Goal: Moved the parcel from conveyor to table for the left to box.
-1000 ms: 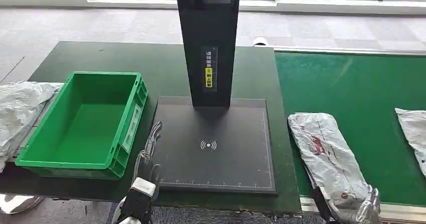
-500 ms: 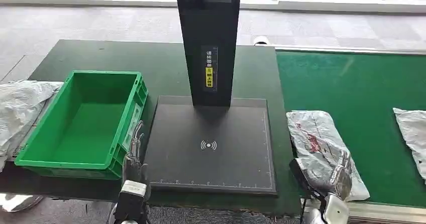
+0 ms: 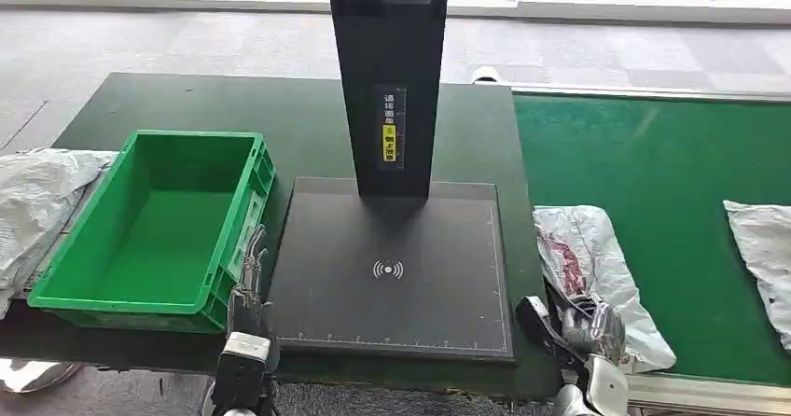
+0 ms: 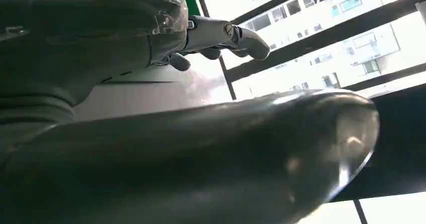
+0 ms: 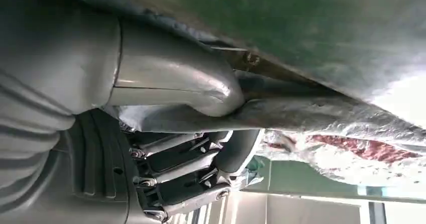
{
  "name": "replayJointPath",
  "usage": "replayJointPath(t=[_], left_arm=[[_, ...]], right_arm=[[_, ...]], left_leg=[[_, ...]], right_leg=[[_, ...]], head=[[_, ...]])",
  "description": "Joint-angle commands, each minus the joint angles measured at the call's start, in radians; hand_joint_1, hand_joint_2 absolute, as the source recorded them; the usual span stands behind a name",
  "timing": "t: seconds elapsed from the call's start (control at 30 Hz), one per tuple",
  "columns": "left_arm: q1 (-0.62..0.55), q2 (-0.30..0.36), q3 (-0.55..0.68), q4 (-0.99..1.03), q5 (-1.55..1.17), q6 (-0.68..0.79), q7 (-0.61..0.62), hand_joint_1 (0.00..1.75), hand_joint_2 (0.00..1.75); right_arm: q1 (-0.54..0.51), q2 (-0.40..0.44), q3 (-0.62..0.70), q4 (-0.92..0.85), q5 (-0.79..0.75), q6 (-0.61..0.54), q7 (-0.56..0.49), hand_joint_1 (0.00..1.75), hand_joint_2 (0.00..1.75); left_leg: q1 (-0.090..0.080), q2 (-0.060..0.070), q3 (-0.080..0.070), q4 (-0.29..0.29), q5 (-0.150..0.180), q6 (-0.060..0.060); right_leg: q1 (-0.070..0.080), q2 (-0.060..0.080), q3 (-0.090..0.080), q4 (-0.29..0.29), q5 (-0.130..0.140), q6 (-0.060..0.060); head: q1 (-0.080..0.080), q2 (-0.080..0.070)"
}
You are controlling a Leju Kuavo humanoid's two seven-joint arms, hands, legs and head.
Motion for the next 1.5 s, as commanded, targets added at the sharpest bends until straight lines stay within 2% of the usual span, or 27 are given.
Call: replayJointPath(t=[0.03, 0.27, 0.4, 0.47, 0.53, 0.6, 0.67, 0.7, 0.73, 0.77, 0.8, 0.83, 0.87, 0.9, 0.97, 1.0, 1.03, 1.07, 1.5], left_arm=[[0.017, -0.001, -0.016, 0.044, 0.012, 0.033, 0.012, 0.0, 0.0], [0.015, 0.013, -0.051, 0.073, 0.084, 0.154, -0.023, 0.0, 0.0], [0.002, 0.067, -0.151, 0.13, 0.195, 0.291, -0.083, 0.0, 0.0], [-0.008, 0.097, -0.205, 0.161, 0.261, 0.366, -0.111, 0.0, 0.0], [0.007, 0.094, -0.206, 0.182, 0.298, 0.383, -0.157, 0.0, 0.0], [0.024, 0.083, -0.192, 0.174, 0.284, 0.383, -0.157, 0.0, 0.0], [0.032, 0.083, -0.186, 0.178, 0.281, 0.383, -0.157, 0.0, 0.0], [0.03, 0.089, -0.184, 0.192, 0.286, 0.383, -0.157, 0.0, 0.0], [0.026, 0.099, -0.185, 0.205, 0.295, 0.383, -0.157, 0.0, 0.0], [0.017, 0.114, -0.186, 0.23, 0.309, 0.383, -0.157, 0.0, 0.0], [-0.001, 0.153, -0.198, 0.24, 0.354, 0.383, -0.157, 0.0, 0.0], [-0.03, 0.197, -0.224, 0.334, 0.37, 0.382, -0.157, 0.0, 0.0], [-0.065, 0.231, -0.248, 0.365, 0.411, 0.383, -0.157, 0.0, 0.0], [-0.065, 0.231, -0.248, 0.365, 0.411, 0.383, -0.157, 0.0, 0.0], [-0.137, 0.316, -0.309, 0.435, 0.498, 0.368, -0.157, 0.0, 0.0], [-0.165, 0.334, -0.328, 0.462, 0.519, 0.354, -0.157, 0.0, 0.0], [-0.173, 0.338, -0.334, 0.469, 0.521, 0.347, -0.157, 0.0, 0.0], [-0.197, 0.345, -0.344, 0.489, 0.528, 0.329, -0.157, 0.0, 0.0], [-0.197, 0.345, -0.344, 0.489, 0.528, 0.329, -0.157, 0.0, 0.0]], right_arm=[[-0.055, 0.008, 0.09, 0.117, -0.016, 0.103, -0.013, 1.75, 1.75], [-0.118, 0.018, 0.162, 0.185, 0.012, 0.174, 0.03, 1.75, 1.75], [-0.148, 0.026, 0.198, 0.188, 0.011, 0.171, 0.056, 1.75, 1.75], [-0.163, 0.033, 0.208, 0.174, 0.002, 0.119, 0.056, 1.75, 1.75], [-0.178, 0.051, 0.195, 0.115, -0.035, -0.032, 0.013, 1.75, 1.75], [-0.168, 0.07, 0.173, 0.023, -0.128, -0.161, -0.084, 1.75, 1.75], [-0.078, 0.113, 0.119, -0.252, -0.252, -0.161, -0.252, 1.75, 1.75], [-0.038, 0.142, 0.075, -0.37, -0.367, -0.161, -0.386, 1.75, 1.75], [-0.02, 0.158, 0.053, -0.415, -0.402, -0.161, -0.452, 1.75, 1.75], [-0.006, 0.19, 0.009, -0.455, -0.526, -0.161, -0.579, 1.75, 1.75], [0.001, 0.192, 0.011, -0.464, -0.552, -0.161, -0.597, 1.75, 1.75], [0.076, 0.202, 0.052, -0.648, -0.77, -0.161, -0.702, 1.75, 1.75], [0.117, 0.197, 0.077, -0.713, -0.806, -0.161, -0.702, 1.75, 1.75], [0.117, 0.197, 0.077, -0.713, -0.806, -0.161, -0.702, 1.75, 1.75], [0.206, 0.206, 0.093, -0.884, -0.855, -0.161, -0.702, 1.75, 1.75], [0.231, 0.207, 0.108, -0.956, -0.883, -0.161, -0.702, 1.75, 1.75], [0.239, 0.205, 0.117, -0.968, -0.882, -0.161, -0.702, 1.75, 1.75], [0.249, 0.214, 0.122, -1.028, -0.867, -0.161, -0.702, 1.75, 1.75], [0.249, 0.214, 0.122, -1.028, -0.867, -0.161, -0.702, 1.75, 1.75]], left_leg=[[0.001, 0.003, 0.001, -0.001, 0.0, 0.0], [0.001, 0.007, 0.002, -0.002, 0.001, 0.0], [0.001, 0.016, -0.002, -0.002, -0.003, -0.004], [0.001, 0.018, -0.004, -0.004, -0.001, -0.005], [0.001, 0.022, -0.002, -0.003, -0.002, -0.006], [0.001, 0.024, -0.003, -0.004, -0.001, -0.007], [0.003, 0.025, -0.005, -0.003, -0.001, -0.008], [0.002, 0.025, -0.006, -0.002, -0.001, -0.009], [0.003, 0.024, -0.006, -0.002, 0.0, -0.01], [0.003, 0.021, -0.006, -0.003, 0.0, -0.01], [0.003, 0.016, -0.002, -0.003, 0.002, -0.009], [0.003, 0.012, 0.001, -0.004, 0.003, -0.01], [0.003, 0.006, 0.002, -0.007, 0.005, -0.011], [0.003, 0.006, 0.001, -0.004, 0.005, -0.011], [0.003, 0.0, 0.001, -0.006, 0.006, -0.011], [0.004, 0.0, -0.001, -0.004, 0.006, -0.011], [0.004, -0.003, -0.001, -0.005, 0.007, -0.012], [0.003, 0.001, -0.002, -0.003, 0.005, -0.011], [0.004, 0.003, -0.003, -0.003, 0.005, -0.01]], right_leg=[[0.001, 0.002, 0.0, -0.002, 0.001, -0.001], [0.001, 0.006, 0.0, -0.002, 0.003, -0.001], [0.002, 0.015, 0.001, -0.001, 0.003, -0.003], [0.004, 0.016, -0.001, -0.004, 0.006, -0.004], [0.004, 0.02, -0.002, -0.002, 0.006, -0.006], [0.005, 0.022, -0.003, -0.002, 0.007, -0.007], [0.004, 0.023, -0.006, -0.001, 0.008, -0.009], [0.004, 0.023, -0.007, 0.001, 0.008, -0.01], [0.004, 0.022, -0.007, 0.002, 0.007, -0.01], [0.004, 0.02, -0.008, 0.002, 0.007, -0.011], [0.003, 0.014, -0.008, 0.002, 0.006, -0.011], [0.004, 0.011, -0.007, 0.001, 0.005, -0.011], [0.004, 0.006, -0.005, -0.001, 0.005, -0.012], [0.005, 0.005, -0.007, 0.001, 0.005, -0.011], [0.005, -0.001, -0.004, 0.0, 0.003, -0.012], [0.006, -0.001, -0.006, 0.001, 0.003, -0.012], [0.006, -0.004, -0.005, 0.001, 0.002, -0.012], [0.006, 0.0, -0.008, 0.003, 0.002, -0.011], [0.004, 0.002, -0.007, 0.001, 0.004, -0.01]], head=[[0.0, 0.0], [0.0, 0.0], [0.0, 0.0], [0.0, 0.0], [0.0, 0.0], [0.0, 0.0], [0.0, 0.0], [0.0, 0.0], [0.0, 0.0], [0.0, 0.0], [0.0, 0.0], [0.0, 0.0], [0.0, 0.0], [0.0, 0.0], [0.0, 0.0], [0.0, 0.0], [0.0, 0.0], [0.0, 0.0], [0.0, 0.0]])
